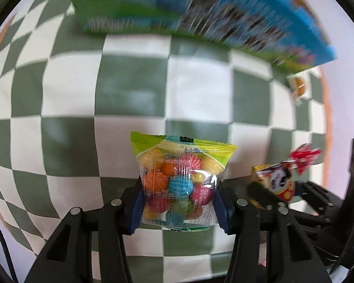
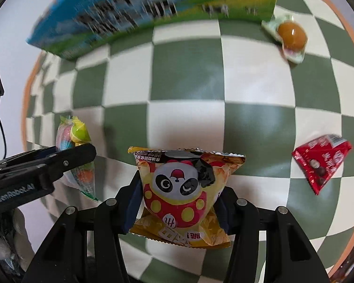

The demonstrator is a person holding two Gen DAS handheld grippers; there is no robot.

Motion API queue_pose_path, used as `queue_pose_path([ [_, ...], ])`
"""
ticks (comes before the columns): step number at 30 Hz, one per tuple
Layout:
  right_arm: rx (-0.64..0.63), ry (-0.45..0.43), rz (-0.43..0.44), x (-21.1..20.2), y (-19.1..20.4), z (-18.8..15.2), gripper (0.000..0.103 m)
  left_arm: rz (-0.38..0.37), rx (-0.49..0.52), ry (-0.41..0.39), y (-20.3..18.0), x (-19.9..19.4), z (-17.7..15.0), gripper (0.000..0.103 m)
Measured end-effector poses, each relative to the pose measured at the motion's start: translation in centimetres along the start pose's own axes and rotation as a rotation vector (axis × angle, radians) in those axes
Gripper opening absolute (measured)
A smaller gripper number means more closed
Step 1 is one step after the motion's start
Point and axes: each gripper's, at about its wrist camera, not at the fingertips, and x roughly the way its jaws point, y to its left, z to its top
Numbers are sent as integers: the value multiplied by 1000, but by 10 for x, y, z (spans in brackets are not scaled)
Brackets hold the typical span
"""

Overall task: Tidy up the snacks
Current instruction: 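Carry both bags into the cardboard box and open both grippers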

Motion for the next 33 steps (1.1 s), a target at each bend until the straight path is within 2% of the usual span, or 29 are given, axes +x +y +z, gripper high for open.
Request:
queue_pose_path([
  [5, -27, -84, 77, -62, 15, 22, 56, -83, 24, -99, -11, -67, 24, 48],
  [9, -55, -172, 116, -117, 23, 63, 56, -118, 48, -168, -22, -103, 55, 48],
  [12, -75, -247, 108, -149, 25, 103, 56, -99, 60, -216, -28, -119, 91, 48],
  [15, -88, -306, 53, -167, 19, 151, 56, -36, 73, -256, -34, -117, 134, 48],
  [19, -98, -314, -28, -163, 7, 206, 56, 58, 61, -264, -23, -107, 198, 48],
  [22, -94, -275, -77, -149, -2, 251, 56, 100, 35, -239, -7, -96, 234, 48],
  [27, -79, -226, -123, -119, -11, 291, 56, 143, -16, -190, 14, -70, 276, 48],
  [30, -66, -203, -131, -104, -14, 304, 57, 174, -19, -142, 20, -47, 296, 49],
  [32, -60, -181, -152, -94, -15, 312, 62, 174, -30, -98, 23, -33, 306, 50],
  [33, -53, -170, -167, -90, -15, 314, 73, 184, -43, -87, 25, -30, 309, 51],
])
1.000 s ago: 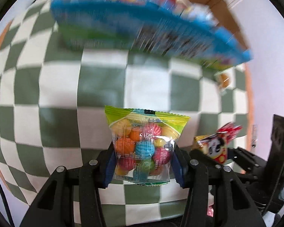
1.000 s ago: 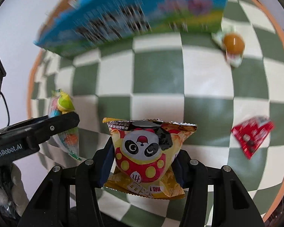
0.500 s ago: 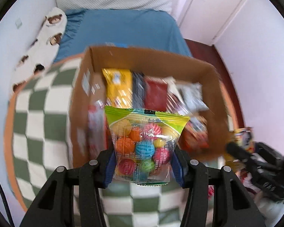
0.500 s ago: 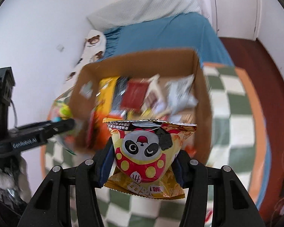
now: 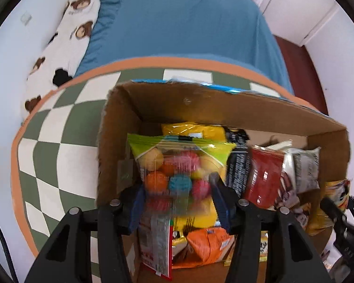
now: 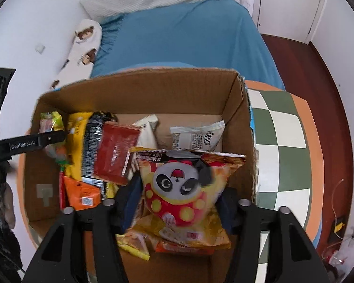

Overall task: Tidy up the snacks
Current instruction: 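Carry both bags into the cardboard box and open both grippers, then move both grippers back over the last snacks on the bed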

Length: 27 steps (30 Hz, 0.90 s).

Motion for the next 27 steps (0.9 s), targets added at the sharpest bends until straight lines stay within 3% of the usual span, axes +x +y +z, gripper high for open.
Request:
queue_pose_path([
  [1, 4, 3, -14, 2, 0, 0, 88, 6, -8, -3, 1, 2, 2, 57],
  [2, 2, 5, -27, 3, 0, 0, 93, -5, -10, -12, 1, 1, 3, 61],
  [3, 1, 5, -34, 5, 0, 0, 95, -6, -10, -21, 0, 1, 5, 73],
  [6, -7, 13, -59, 8, 0, -2, 95, -18, -12, -44, -2, -5, 5, 77],
  [9, -6, 14, -71, 7, 1, -3, 97, -24, 1, -75, -6, -12, 1, 90],
  [14, -1, 0, -82, 3, 2, -9, 97, 15, 18, -99, -14, -18, -15, 90],
  [27, 26, -49, -83, -11, 4, -48, 97, 5, 44, -204, -26, -49, -86, 90],
])
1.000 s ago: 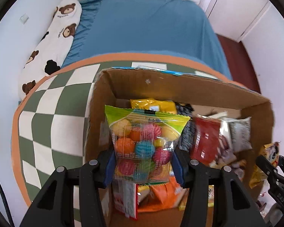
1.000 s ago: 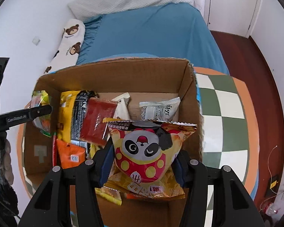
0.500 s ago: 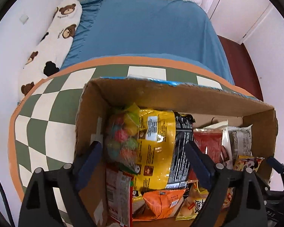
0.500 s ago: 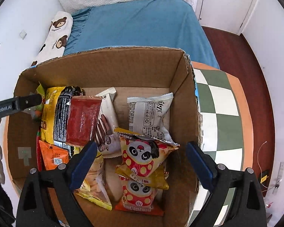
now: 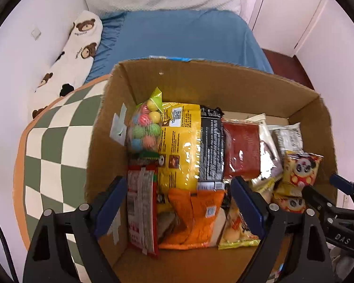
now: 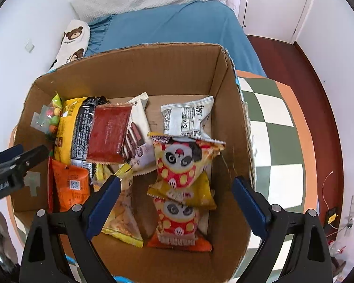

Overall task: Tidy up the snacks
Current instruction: 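Move both grippers back over the last snacks on the bed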

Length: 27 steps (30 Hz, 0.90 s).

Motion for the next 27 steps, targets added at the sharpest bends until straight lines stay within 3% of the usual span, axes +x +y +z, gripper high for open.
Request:
queue_pose_path([
  [15, -54, -195, -22, -97, 21, -50, 97, -21, 4, -195, -8, -98, -64, 90],
  [27, -48, -316, 7, -176, 33, -109, 97, -35, 23, -277, -8, -165, -124, 90],
])
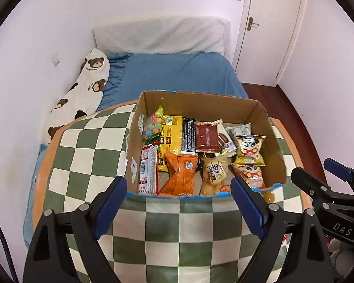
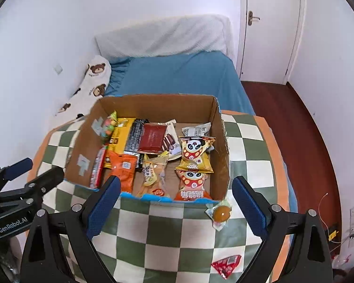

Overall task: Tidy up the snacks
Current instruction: 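Move both grippers back over the last snacks on the bed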

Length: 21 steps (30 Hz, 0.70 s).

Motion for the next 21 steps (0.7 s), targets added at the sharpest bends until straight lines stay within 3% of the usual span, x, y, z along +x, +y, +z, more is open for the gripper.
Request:
queue_pose_path([
  [12, 66, -44, 47, -55, -1, -40, 97, -4, 16, -48, -6, -44, -23, 90],
  [16, 128, -15, 48, -53, -24, -58, 97, -9, 39, 5, -21, -32, -39, 90],
  [21, 240, 82, -1, -30, -85, -95, 97, -60, 99, 145, -67, 11, -67, 90],
])
